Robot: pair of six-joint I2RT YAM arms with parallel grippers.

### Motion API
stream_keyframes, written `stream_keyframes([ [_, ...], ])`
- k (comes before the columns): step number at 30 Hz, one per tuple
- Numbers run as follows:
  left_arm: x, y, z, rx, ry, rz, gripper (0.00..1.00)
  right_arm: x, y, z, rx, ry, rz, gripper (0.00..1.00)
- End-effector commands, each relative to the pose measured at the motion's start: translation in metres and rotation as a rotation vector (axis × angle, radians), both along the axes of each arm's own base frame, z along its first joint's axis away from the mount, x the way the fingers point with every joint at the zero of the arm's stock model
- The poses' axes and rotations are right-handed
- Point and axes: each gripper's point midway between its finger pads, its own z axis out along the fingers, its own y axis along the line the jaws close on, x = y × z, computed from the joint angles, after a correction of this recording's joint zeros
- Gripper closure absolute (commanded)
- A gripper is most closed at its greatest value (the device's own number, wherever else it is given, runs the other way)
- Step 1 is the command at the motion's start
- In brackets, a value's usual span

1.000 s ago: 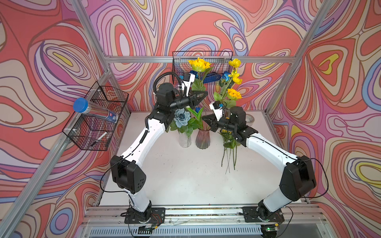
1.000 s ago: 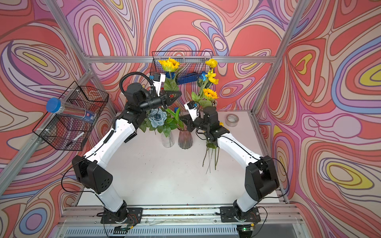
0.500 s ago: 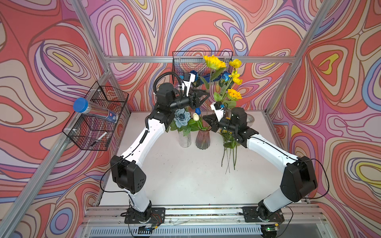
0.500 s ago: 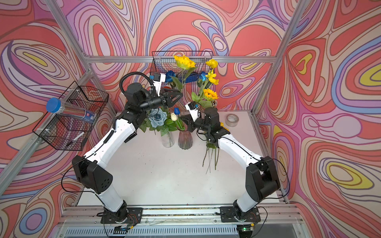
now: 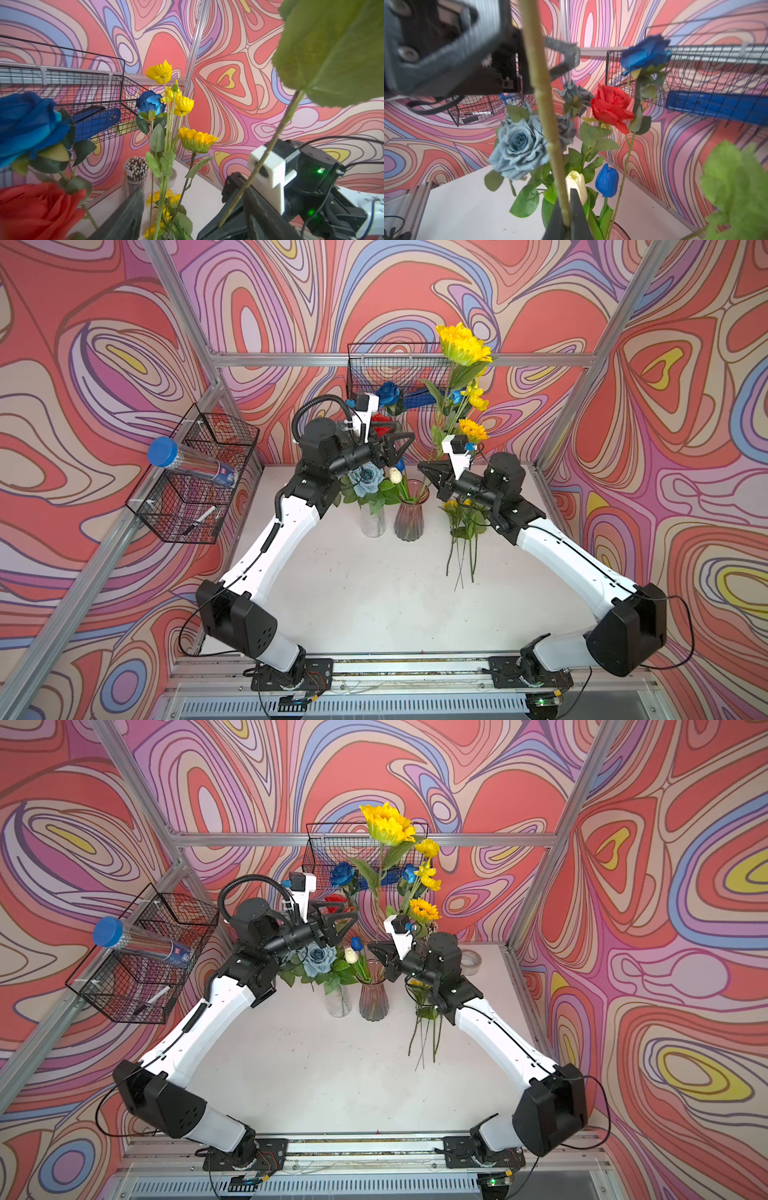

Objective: Pick out yellow flowers from the vase
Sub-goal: Pick up the flower from the vase, then place the flower at the center of the board.

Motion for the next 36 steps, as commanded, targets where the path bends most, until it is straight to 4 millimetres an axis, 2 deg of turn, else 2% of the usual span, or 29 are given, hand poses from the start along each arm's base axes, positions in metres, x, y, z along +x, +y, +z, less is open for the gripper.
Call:
stream_keyframes([
  [1, -0.011, 0.018, 0.006, 0.009, -0.053, 0.096, 0.19, -0.023, -0.006, 0.027, 0.045, -0.041, 0.021, 1.00],
  [5, -0.023, 0.031, -0.008, 0.033, -0.043, 0.145, 0.18, -0.038, -0.018, 0.041, 0.072, -0.032, -0.002, 1.00],
  [8, -0.031, 0.036, -0.019, 0.058, -0.019, 0.155, 0.18, -0.043, -0.027, 0.034, 0.071, 0.030, -0.042, 1.00],
  [14, -0.050, 0.047, -0.046, 0.071, 0.039, 0.167, 0.18, -0.052, -0.056, -0.005, 0.041, 0.171, -0.189, 1.00],
  [16, -0.056, 0.051, -0.049, 0.056, 0.049, 0.175, 0.18, -0.056, -0.066, -0.020, 0.017, 0.212, -0.239, 1.00],
  [19, -0.064, 0.052, -0.055, 0.050, 0.074, 0.163, 0.18, -0.057, -0.084, -0.048, -0.033, 0.304, -0.336, 1.00],
  [22, -0.069, 0.053, -0.067, 0.059, 0.112, 0.155, 0.18, -0.058, -0.093, -0.080, -0.058, 0.405, -0.391, 1.00],
  [26, -0.076, 0.058, -0.083, 0.080, 0.148, 0.166, 0.18, -0.060, -0.099, -0.117, -0.044, 0.513, -0.437, 1.00],
  [29, -0.082, 0.061, -0.087, 0.097, 0.154, 0.171, 0.18, -0.059, -0.112, -0.135, -0.015, 0.565, -0.508, 1.00],
  [35, -0.089, 0.066, -0.093, 0.116, 0.160, 0.179, 0.18, -0.051, -0.159, -0.171, 0.032, 0.658, -0.671, 1.00],
  [36, -0.089, 0.066, -0.094, 0.119, 0.162, 0.179, 0.18, -0.053, -0.158, -0.179, 0.095, 0.748, -0.654, 1.00],
])
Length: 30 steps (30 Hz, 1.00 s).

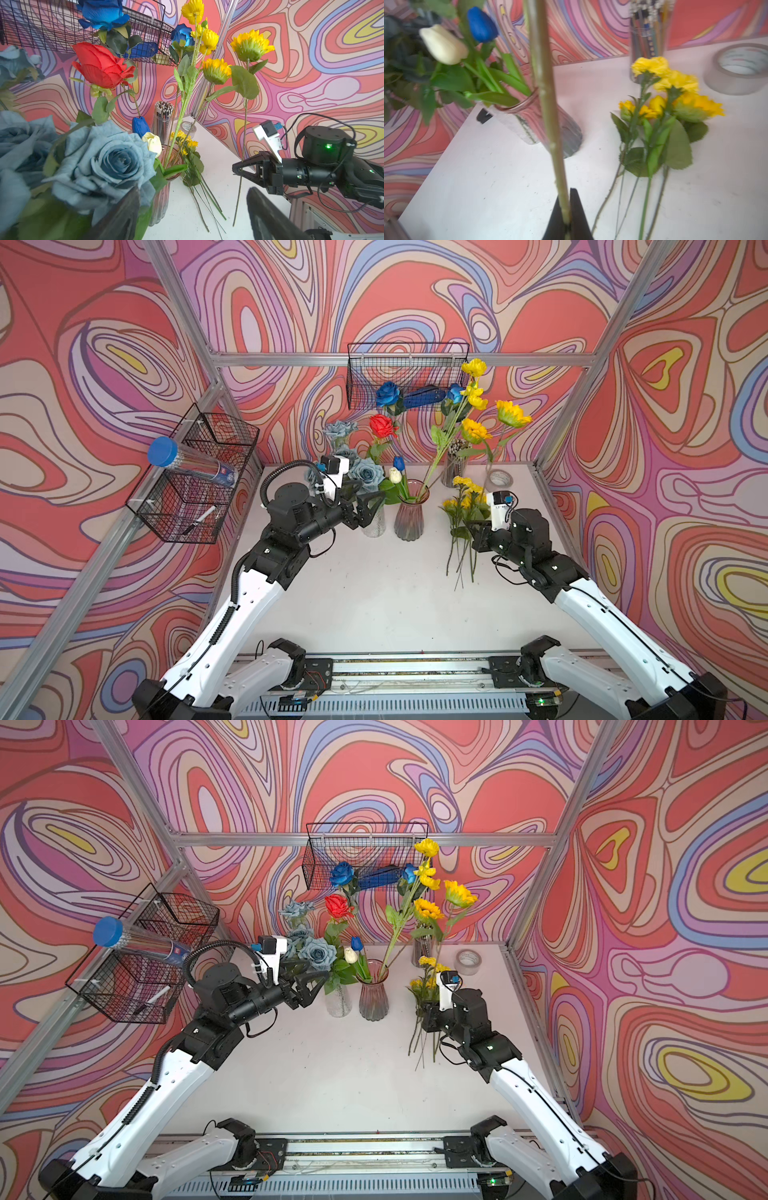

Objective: Pick out yellow flowers from the vase
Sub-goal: Place the flower at the center of the board.

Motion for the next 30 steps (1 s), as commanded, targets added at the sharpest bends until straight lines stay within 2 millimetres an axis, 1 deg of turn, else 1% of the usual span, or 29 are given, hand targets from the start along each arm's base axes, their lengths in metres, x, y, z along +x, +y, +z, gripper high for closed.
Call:
stream_keyframes([
  [1, -0.005, 0.002, -0.007, 0.017, 0.011, 0.002, 0.18, 0.001, -0.019, -0.014, 0.110, 0.088, -0.100, 1.00],
  [3, -0.005, 0.001, -0.009, 0.016, 0.017, -0.004, 0.18, 0.001, -0.030, -0.028, 0.132, 0.141, -0.133, 1.00],
  [7, -0.003, -0.001, -0.010, 0.014, 0.022, -0.009, 0.18, 0.002, -0.040, -0.048, 0.159, 0.199, -0.161, 1.00],
  [10, -0.001, -0.003, -0.012, 0.008, 0.030, -0.017, 0.18, 0.009, -0.036, -0.069, 0.134, 0.282, -0.136, 1.00],
  [12, 0.001, -0.006, -0.011, 0.002, 0.036, -0.029, 0.18, 0.014, -0.029, -0.087, 0.127, 0.353, -0.104, 1.00],
  [17, 0.003, -0.008, -0.010, -0.001, 0.046, -0.033, 0.18, 0.022, -0.014, -0.122, 0.115, 0.481, -0.013, 1.00],
  [20, 0.003, -0.008, -0.011, 0.001, 0.048, -0.032, 0.18, 0.028, -0.012, -0.138, 0.093, 0.528, 0.006, 1.00],
  [26, 0.003, -0.008, -0.014, 0.004, 0.056, -0.033, 0.18, 0.038, -0.008, -0.163, 0.061, 0.631, 0.041, 1.00],
  [30, 0.002, -0.009, -0.013, 0.003, 0.060, -0.041, 0.18, 0.035, -0.004, -0.181, 0.057, 0.716, 0.071, 1.00],
])
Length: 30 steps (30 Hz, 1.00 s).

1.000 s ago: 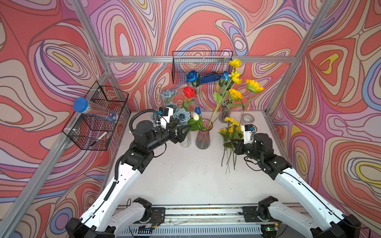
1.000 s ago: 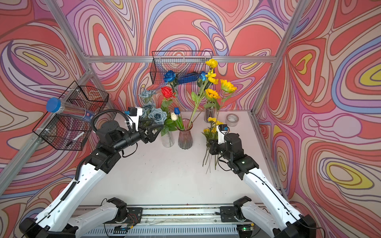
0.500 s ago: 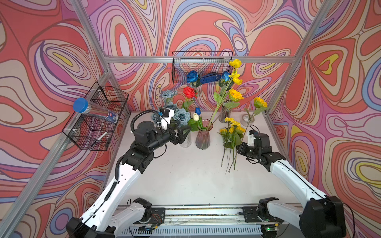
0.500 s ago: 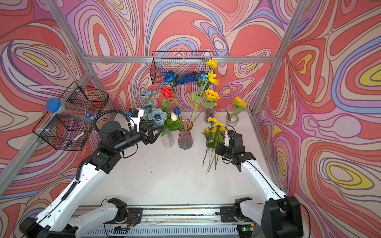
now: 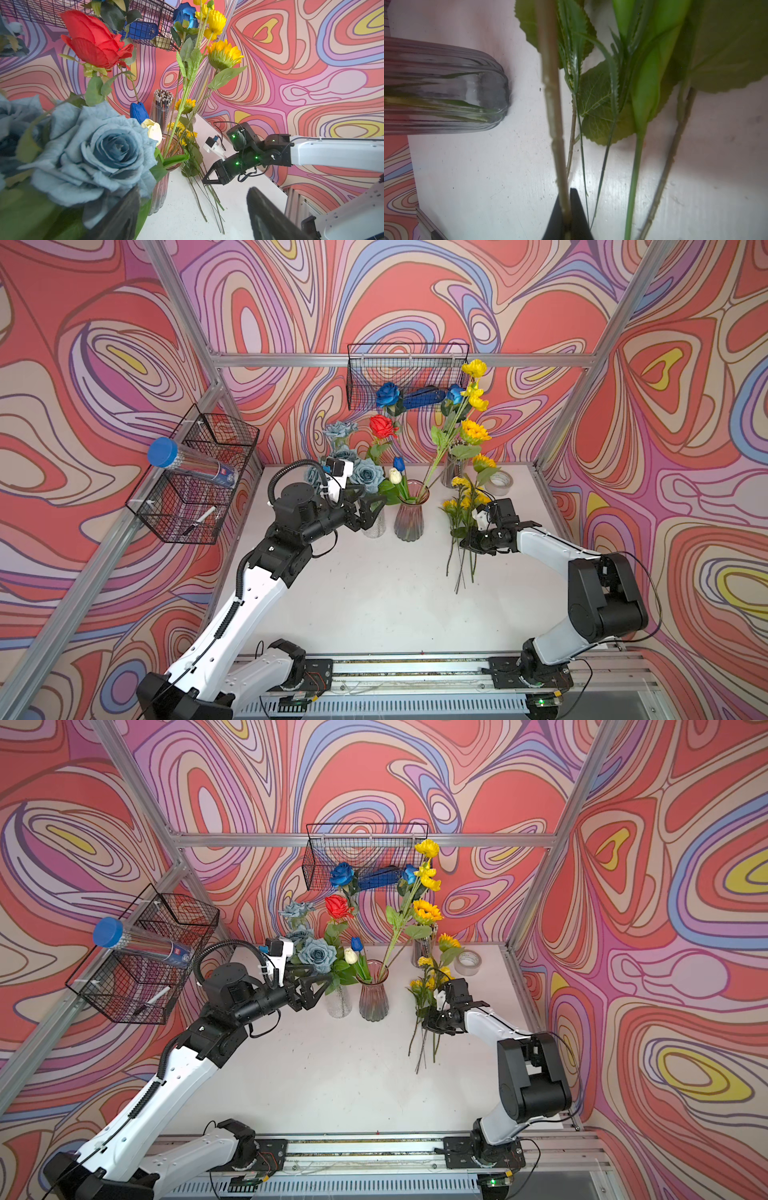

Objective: Pick out yellow flowers from the vase
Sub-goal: Place the flower at the center of the board.

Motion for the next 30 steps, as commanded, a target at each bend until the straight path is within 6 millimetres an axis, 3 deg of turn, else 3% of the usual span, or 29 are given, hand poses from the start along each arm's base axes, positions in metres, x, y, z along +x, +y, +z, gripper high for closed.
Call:
stream_keyframes([
  [1, -0.004, -0.004, 0.006, -0.012, -0.003, -0.025, 0.18, -0.008, 0.002, -0.010, 0.007, 0.062, 0.045, 1.00],
  [8, -0.001, -0.006, 0.006, -0.014, 0.004, -0.030, 0.18, -0.021, 0.001, -0.024, -0.010, 0.140, 0.079, 1.00],
  [17, 0.000, -0.008, 0.011, -0.033, 0.001, -0.038, 0.18, -0.030, -0.004, -0.026, -0.048, 0.175, 0.099, 1.00],
  [27, 0.008, -0.017, 0.022, -0.038, -0.006, -0.050, 0.18, -0.038, -0.009, -0.017, -0.076, 0.158, 0.090, 1.00],
  [30, 0.009, -0.029, 0.027, 0.006, -0.029, -0.051, 0.18, -0.034, -0.010, -0.008, -0.075, 0.127, 0.075, 0.91],
])
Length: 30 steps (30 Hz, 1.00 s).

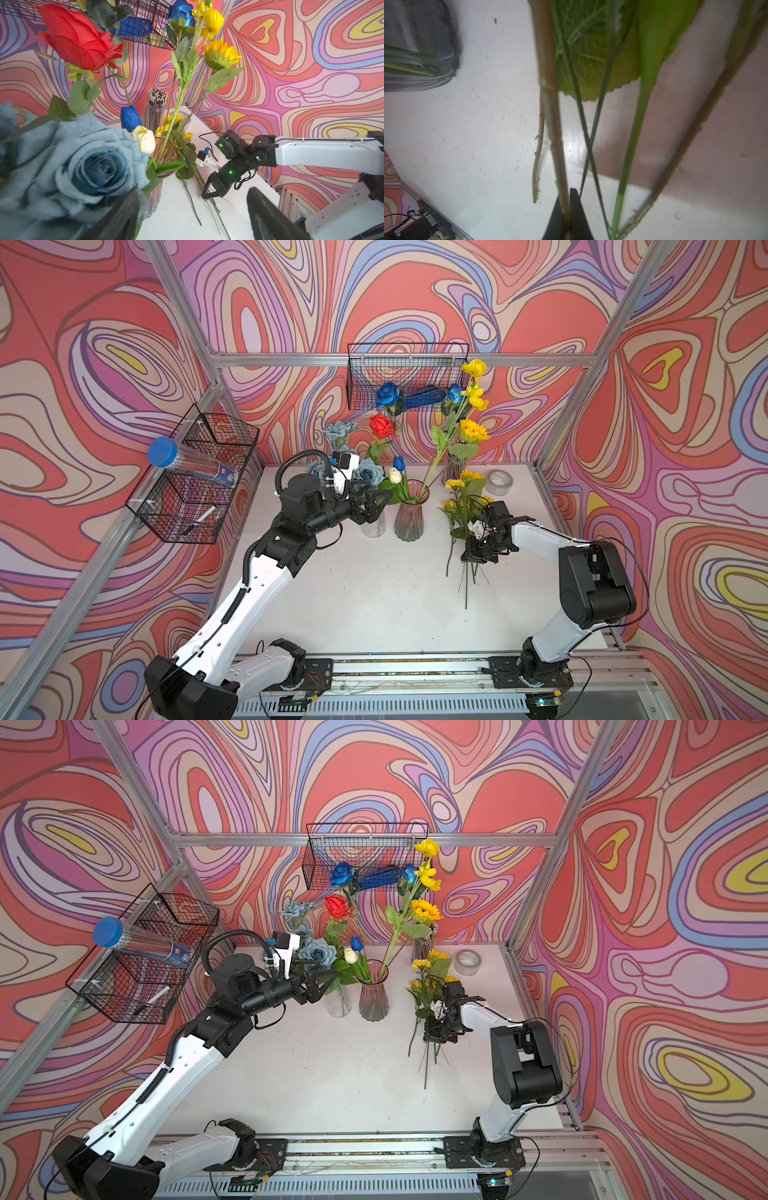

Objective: Pick out yellow flowers from the vase
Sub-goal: Place the flower at the center of the board, then pick up the flower from the vase.

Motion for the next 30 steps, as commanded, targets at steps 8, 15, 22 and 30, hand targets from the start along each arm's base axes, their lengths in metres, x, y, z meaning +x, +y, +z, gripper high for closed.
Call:
stream_keyframes([
  [8, 0.015, -0.024, 0.027, 0.037, -0.064, 0.018, 0.19, 0.005, -0.011, 0.034, -0.045, -0.103, -0.027, 0.59],
  [15, 0.026, -0.057, 0.018, 0.085, -0.104, 0.009, 0.19, 0.018, -0.014, 0.081, -0.040, -0.305, -0.053, 0.38],
  [22, 0.036, -0.073, 0.006, 0.113, -0.068, -0.003, 0.19, 0.035, 0.001, 0.176, 0.143, -0.702, -0.085, 0.38],
  [30, 0.033, -0.070, -0.010, 0.194, -0.026, 0.026, 0.19, 0.031, 0.017, 0.264, 0.424, -1.154, -0.081, 0.39],
])
